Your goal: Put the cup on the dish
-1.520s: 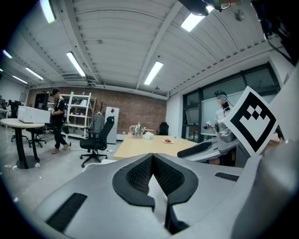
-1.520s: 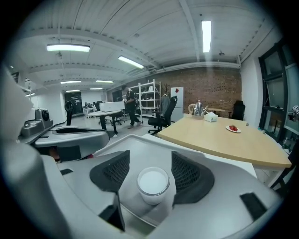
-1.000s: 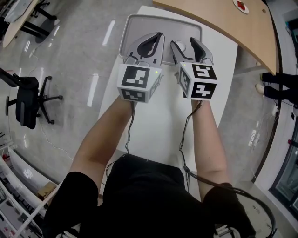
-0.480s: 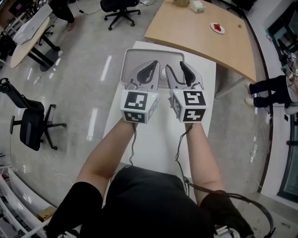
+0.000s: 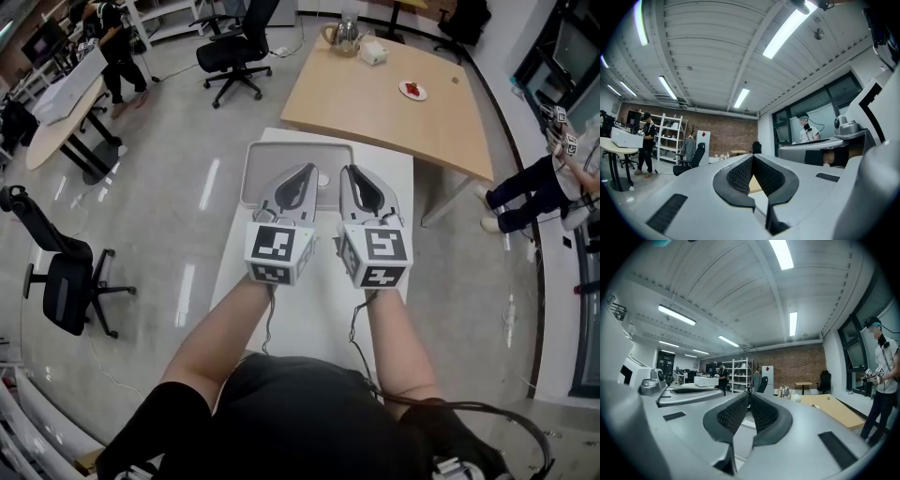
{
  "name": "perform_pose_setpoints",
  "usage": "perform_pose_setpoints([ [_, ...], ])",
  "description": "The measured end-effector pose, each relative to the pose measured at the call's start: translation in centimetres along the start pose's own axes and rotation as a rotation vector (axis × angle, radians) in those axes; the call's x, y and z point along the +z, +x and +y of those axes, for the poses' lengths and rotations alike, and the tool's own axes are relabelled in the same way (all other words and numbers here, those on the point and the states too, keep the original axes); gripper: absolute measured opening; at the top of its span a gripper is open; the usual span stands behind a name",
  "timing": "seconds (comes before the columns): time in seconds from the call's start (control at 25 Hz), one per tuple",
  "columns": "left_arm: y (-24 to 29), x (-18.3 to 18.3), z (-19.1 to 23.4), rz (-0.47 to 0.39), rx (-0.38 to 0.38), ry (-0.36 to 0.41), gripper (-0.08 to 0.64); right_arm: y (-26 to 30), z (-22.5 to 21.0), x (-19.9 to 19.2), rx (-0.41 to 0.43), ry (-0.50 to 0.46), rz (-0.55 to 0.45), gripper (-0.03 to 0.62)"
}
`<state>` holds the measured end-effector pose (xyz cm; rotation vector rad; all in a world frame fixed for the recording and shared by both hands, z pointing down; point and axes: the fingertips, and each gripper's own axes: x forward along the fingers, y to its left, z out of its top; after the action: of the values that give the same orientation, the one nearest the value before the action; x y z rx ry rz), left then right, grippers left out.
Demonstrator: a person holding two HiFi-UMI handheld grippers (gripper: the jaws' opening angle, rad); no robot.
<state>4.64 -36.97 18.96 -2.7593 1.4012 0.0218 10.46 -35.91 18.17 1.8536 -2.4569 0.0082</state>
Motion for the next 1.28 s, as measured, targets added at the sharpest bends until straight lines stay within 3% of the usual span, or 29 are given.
perform_pose_setpoints([
  [0.48,-1.9,1.9,-1.2,0.008,-0.009,-0.028,0.005,-2.8,0.0,1.7,-0.042,0.008,-0.004,0.012],
  [1.28,-3.9,2.6,-2.4,0.009,-0.046,-0.041,0.006,-4.4,2.6,1.5,0.005,0.002,0.011,0.012],
])
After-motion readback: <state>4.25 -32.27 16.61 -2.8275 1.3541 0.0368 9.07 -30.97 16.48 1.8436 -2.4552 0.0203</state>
